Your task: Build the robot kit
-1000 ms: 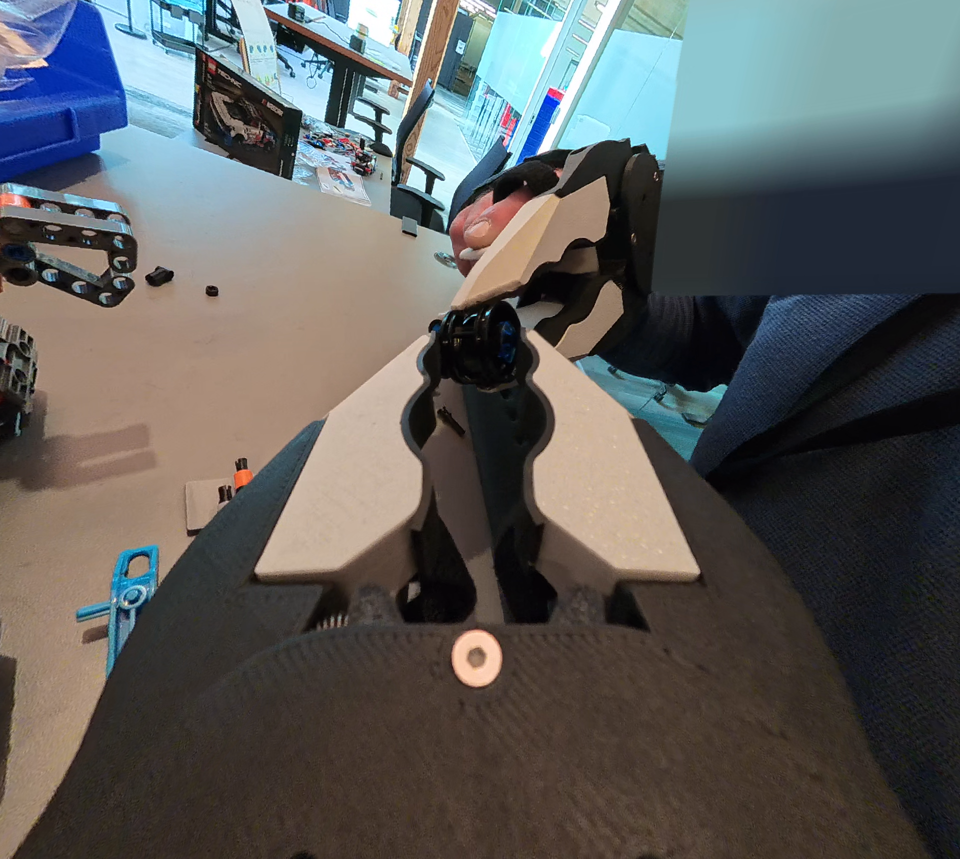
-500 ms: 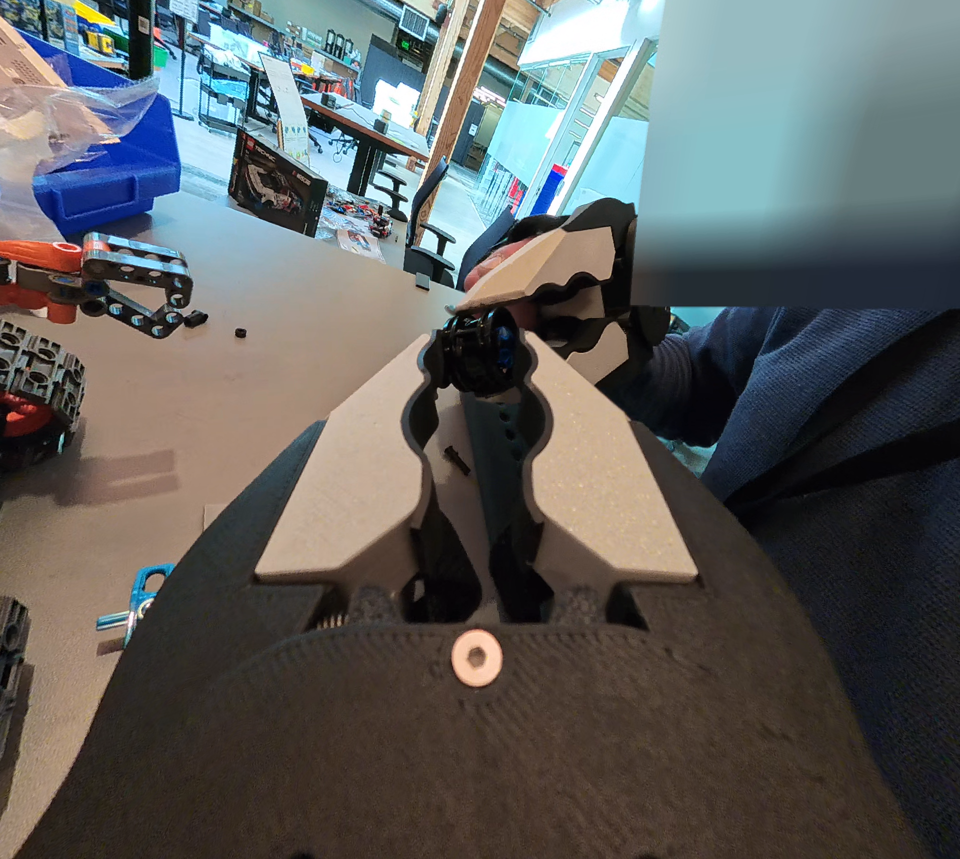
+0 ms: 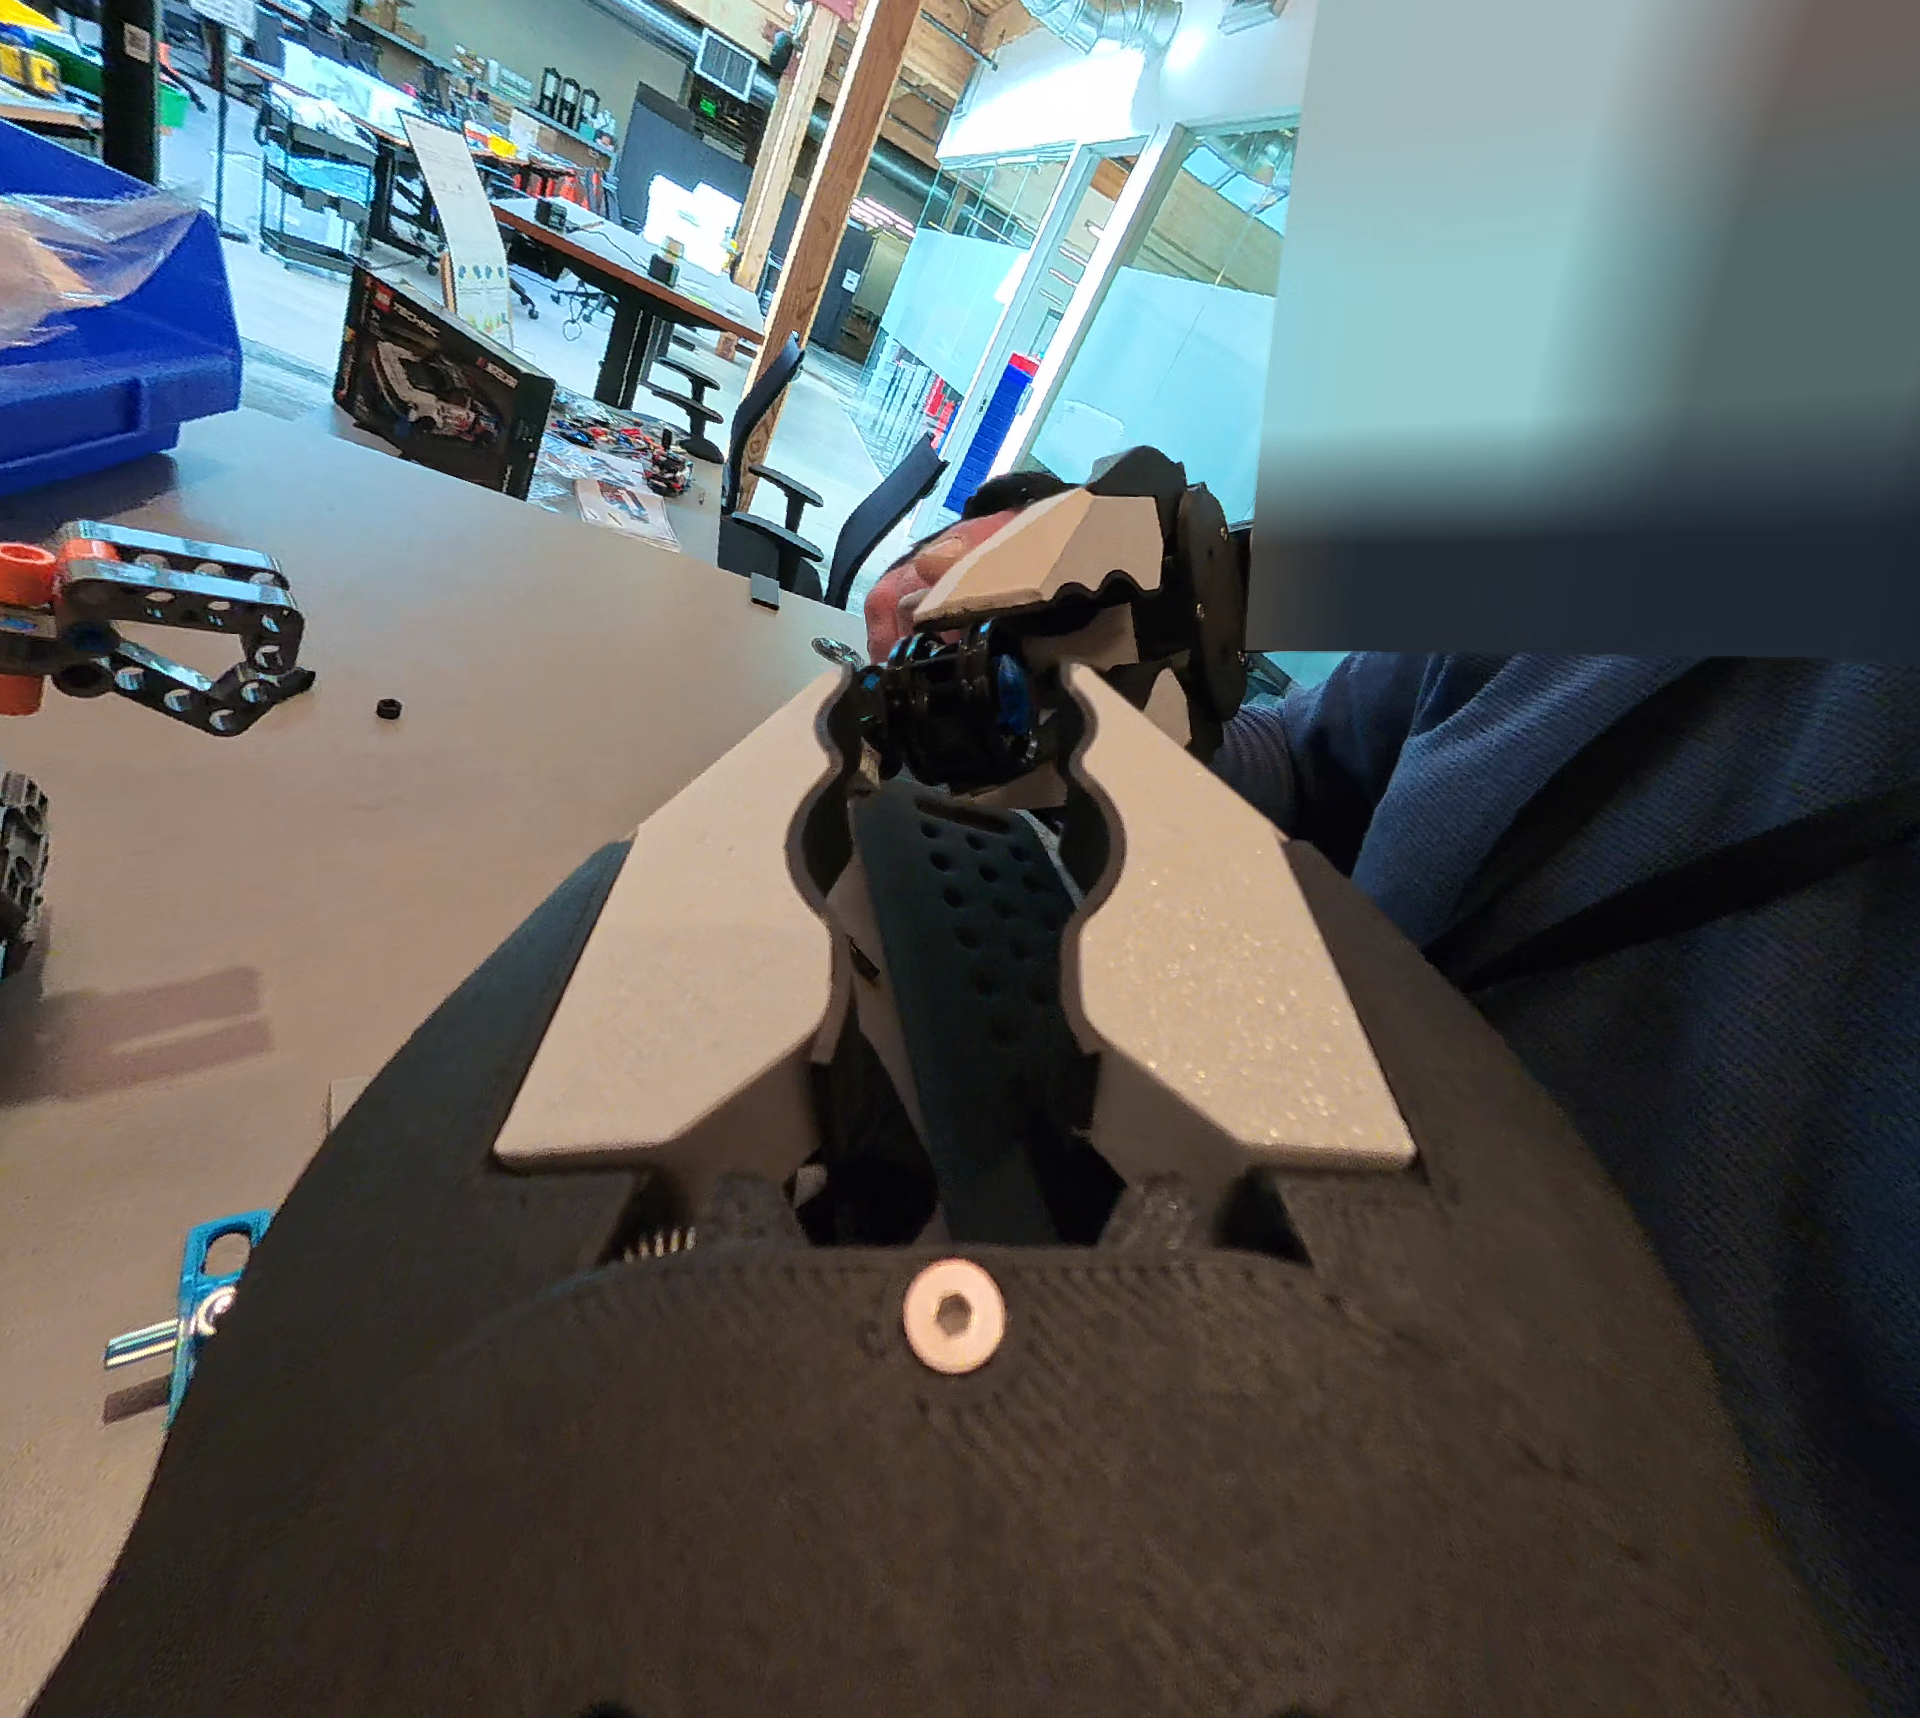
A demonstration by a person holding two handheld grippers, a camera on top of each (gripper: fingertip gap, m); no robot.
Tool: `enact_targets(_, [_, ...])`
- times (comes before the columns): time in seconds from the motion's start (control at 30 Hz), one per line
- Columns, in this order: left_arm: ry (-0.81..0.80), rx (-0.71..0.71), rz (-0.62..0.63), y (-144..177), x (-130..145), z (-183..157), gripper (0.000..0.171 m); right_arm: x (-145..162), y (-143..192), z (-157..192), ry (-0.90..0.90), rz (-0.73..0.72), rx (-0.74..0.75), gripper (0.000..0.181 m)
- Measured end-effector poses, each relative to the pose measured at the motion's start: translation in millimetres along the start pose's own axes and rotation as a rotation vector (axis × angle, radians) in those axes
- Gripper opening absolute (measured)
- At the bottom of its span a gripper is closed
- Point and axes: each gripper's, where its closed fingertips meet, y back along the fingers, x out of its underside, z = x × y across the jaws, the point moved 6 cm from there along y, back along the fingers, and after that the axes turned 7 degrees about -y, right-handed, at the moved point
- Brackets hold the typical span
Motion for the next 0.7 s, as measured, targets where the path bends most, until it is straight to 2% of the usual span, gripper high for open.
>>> enact_targets(0.1, [-0.006, 0.001, 0.017, -1.4, 1.0, -0.2, 0.035, 0.4, 0.8, 0.6, 0.007, 0.002, 0.002, 0.028])
enact_targets(0.23, [0.010, 0.034, 0.033, -2.5, 2.8, -2.1, 0.026, -1.0, 1.8, 3.3, 0.020, -0.007, -0.002, 0.027])
enact_targets(0.33, [-0.013, 0.028, 0.037, -2.9, 1.7, -3.4, 0.026, -2.3, 3.1, 2.5, 0.022, -0.011, -0.001, 0.027])
enact_targets(0.7, [-0.008, 0.052, -0.008, -3.2, -0.6, -9.3, 0.024, -9.9, 6.7, 2.0, 0.034, -0.018, -0.011, 0.026])
